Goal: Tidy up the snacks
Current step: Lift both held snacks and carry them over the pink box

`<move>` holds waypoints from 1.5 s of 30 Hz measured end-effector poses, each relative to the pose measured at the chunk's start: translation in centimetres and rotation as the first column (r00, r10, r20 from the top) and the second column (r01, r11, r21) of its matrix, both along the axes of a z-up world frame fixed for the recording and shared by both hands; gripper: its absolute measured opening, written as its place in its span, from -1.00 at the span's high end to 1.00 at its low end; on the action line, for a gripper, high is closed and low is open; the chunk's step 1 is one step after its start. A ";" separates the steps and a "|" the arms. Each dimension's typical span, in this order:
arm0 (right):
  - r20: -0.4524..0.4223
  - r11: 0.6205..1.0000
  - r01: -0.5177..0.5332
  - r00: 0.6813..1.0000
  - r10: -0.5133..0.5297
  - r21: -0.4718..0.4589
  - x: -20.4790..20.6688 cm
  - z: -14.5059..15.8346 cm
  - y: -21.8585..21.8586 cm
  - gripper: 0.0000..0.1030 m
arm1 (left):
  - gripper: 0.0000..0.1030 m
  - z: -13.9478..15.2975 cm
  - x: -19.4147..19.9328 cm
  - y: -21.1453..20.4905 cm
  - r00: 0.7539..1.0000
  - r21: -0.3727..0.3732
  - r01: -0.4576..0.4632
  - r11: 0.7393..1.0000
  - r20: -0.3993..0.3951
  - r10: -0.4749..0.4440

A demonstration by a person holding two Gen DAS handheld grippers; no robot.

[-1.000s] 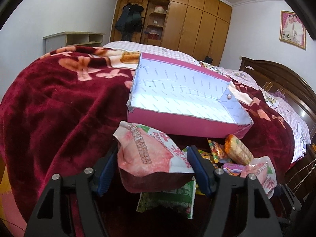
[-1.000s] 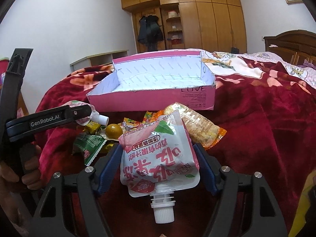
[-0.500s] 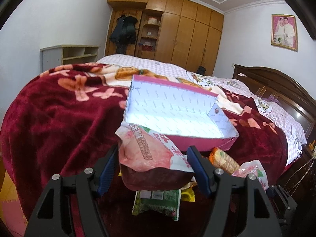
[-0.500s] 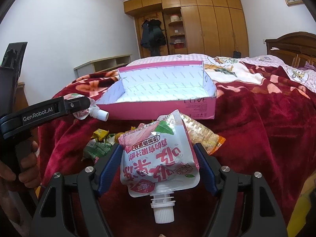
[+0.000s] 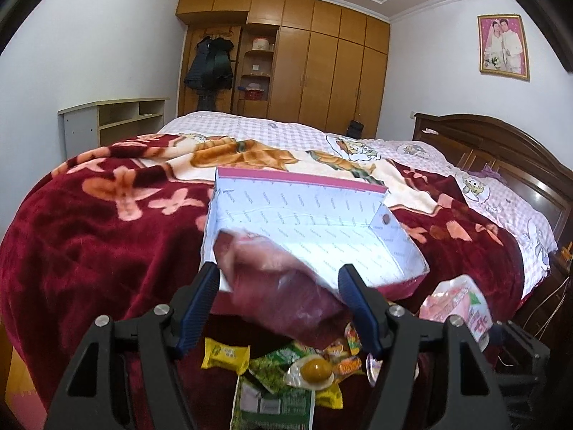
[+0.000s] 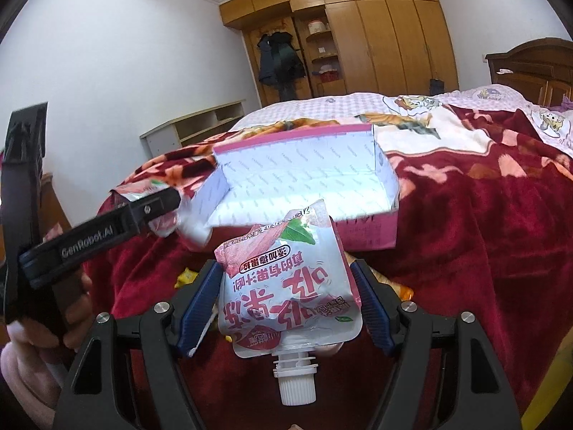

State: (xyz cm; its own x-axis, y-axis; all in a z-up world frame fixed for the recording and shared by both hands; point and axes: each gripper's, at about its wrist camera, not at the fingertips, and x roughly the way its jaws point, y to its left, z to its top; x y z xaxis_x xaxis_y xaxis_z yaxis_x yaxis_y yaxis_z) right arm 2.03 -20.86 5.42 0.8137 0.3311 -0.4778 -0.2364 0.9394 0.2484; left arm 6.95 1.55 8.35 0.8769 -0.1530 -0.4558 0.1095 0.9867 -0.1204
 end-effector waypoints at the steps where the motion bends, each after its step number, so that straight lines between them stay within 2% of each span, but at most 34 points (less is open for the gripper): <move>1: -0.001 1.000 0.001 1.000 -0.001 -0.004 0.4 0.4 -0.1 -0.45 | 0.20 0.1 0.4 0.0 1.000 0.003 0.002 1.000 -0.011 -0.002; 2: -0.003 1.000 0.000 1.000 0.000 -0.007 0.9 0.8 -0.1 -0.45 | 0.26 0.1 0.8 0.0 1.000 0.003 0.005 1.000 -0.027 -0.004; 6: -0.005 1.000 0.010 1.000 -0.010 -0.017 2.1 1.5 -0.3 -0.45 | 0.26 -0.4 2.6 0.0 0.997 -0.022 0.029 0.999 -0.074 -0.030; 9: -0.025 1.000 0.020 0.999 -0.020 -0.011 2.8 1.5 -0.4 -0.45 | 0.27 -1.4 3.7 0.0 0.993 -0.004 0.026 1.000 -0.112 -0.027; 14: -0.027 1.000 0.019 0.999 -0.019 -0.020 2.8 0.9 -0.4 -0.45 | 0.25 -2.7 3.8 1.2 0.987 -0.037 0.017 0.999 -0.157 -0.023; 15: -0.031 1.000 0.015 0.999 -0.016 -0.012 2.8 0.8 -0.4 -0.45 | 0.22 -2.7 3.6 1.3 0.987 -0.035 0.016 0.999 -0.159 -0.022; 17: -0.034 1.000 0.012 0.999 -0.012 -0.002 2.9 0.8 -0.5 -0.45 | -0.08 -2.6 3.0 1.7 0.988 -0.030 0.020 0.999 -0.155 -0.025; 22: -0.031 1.000 0.002 1.000 -0.002 0.007 2.5 0.7 -0.5 -0.45 | -0.39 -2.7 2.0 2.2 0.983 0.008 0.030 1.000 -0.179 -0.028; 27: -0.026 1.000 -0.010 1.000 0.010 0.012 2.0 0.7 -0.3 -0.45 | -0.49 -4.0 1.3 2.1 0.974 0.045 0.040 0.998 -0.224 -0.029; 31: -0.026 1.000 -0.018 0.999 0.018 0.011 1.7 0.7 -0.2 -0.45 | -0.64 -5.5 1.0 1.9 0.964 0.060 0.044 0.997 -0.263 -0.027; 33: -0.023 1.000 -0.019 1.000 0.020 0.008 1.6 0.6 -0.2 -0.45 | -0.64 -6.1 1.0 2.1 0.963 0.060 0.030 0.998 -0.271 -0.012; 37: -0.026 1.000 -0.024 0.999 0.024 0.007 1.6 0.4 -0.1 -0.46 | -0.64 -7.0 1.5 2.5 0.961 0.060 0.001 0.998 -0.278 0.016; 45: -0.052 0.999 -0.024 0.998 0.025 0.023 1.7 -0.8 -0.1 -0.46 | -0.65 -7.5 1.6 2.0 0.969 0.088 0.001 0.996 -0.246 0.021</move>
